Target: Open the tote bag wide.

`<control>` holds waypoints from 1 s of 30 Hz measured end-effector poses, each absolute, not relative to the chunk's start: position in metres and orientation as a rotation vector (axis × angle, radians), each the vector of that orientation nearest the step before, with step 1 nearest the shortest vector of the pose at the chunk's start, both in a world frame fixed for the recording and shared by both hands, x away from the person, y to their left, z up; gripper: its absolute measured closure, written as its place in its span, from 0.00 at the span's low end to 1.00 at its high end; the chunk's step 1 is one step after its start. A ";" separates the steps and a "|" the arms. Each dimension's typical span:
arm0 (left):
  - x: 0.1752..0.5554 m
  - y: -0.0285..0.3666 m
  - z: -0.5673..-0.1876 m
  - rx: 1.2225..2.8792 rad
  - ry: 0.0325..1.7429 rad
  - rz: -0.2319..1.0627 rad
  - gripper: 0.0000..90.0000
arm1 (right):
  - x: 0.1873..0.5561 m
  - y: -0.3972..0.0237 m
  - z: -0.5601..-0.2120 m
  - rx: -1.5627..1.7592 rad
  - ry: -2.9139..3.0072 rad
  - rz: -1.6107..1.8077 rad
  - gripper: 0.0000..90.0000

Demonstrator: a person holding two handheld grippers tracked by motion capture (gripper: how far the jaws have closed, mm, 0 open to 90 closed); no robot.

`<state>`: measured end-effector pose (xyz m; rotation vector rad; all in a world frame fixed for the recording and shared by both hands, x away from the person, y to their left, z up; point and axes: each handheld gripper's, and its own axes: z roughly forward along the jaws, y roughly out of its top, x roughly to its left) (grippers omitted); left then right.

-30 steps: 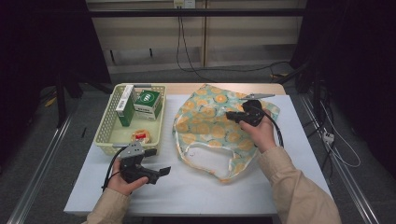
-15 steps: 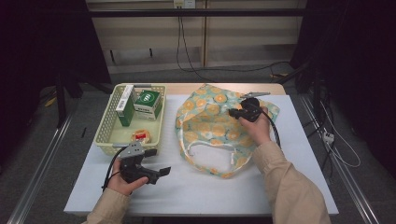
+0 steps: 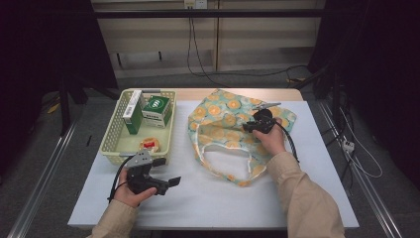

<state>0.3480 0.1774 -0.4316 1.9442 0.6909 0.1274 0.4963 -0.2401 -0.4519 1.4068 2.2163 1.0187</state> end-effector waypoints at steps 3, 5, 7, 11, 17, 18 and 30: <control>0.348 0.177 -0.431 1.943 0.691 0.128 0.07 | 0.493 -0.240 -0.443 1.414 2.188 1.057 0.69; 0.348 0.177 -0.432 1.946 0.691 0.127 0.07 | 0.488 -0.237 -0.429 1.407 2.180 1.070 0.60; 0.348 0.177 -0.432 1.944 0.694 0.124 0.07 | 0.487 -0.236 -0.425 1.403 2.182 1.080 0.58; 0.348 0.176 -0.432 1.946 0.691 0.125 0.07 | 0.481 -0.231 -0.407 1.350 2.207 1.087 0.52; 0.348 0.176 -0.432 1.947 0.688 0.123 0.07 | 0.479 -0.228 -0.402 1.250 2.313 1.046 0.43; 0.348 0.176 -0.432 1.945 0.689 0.124 0.07 | 0.479 -0.228 -0.402 1.250 2.313 1.046 0.43; 0.349 0.176 -0.434 1.951 0.696 0.122 0.07 | 0.502 -0.233 -0.453 1.322 2.328 0.925 0.49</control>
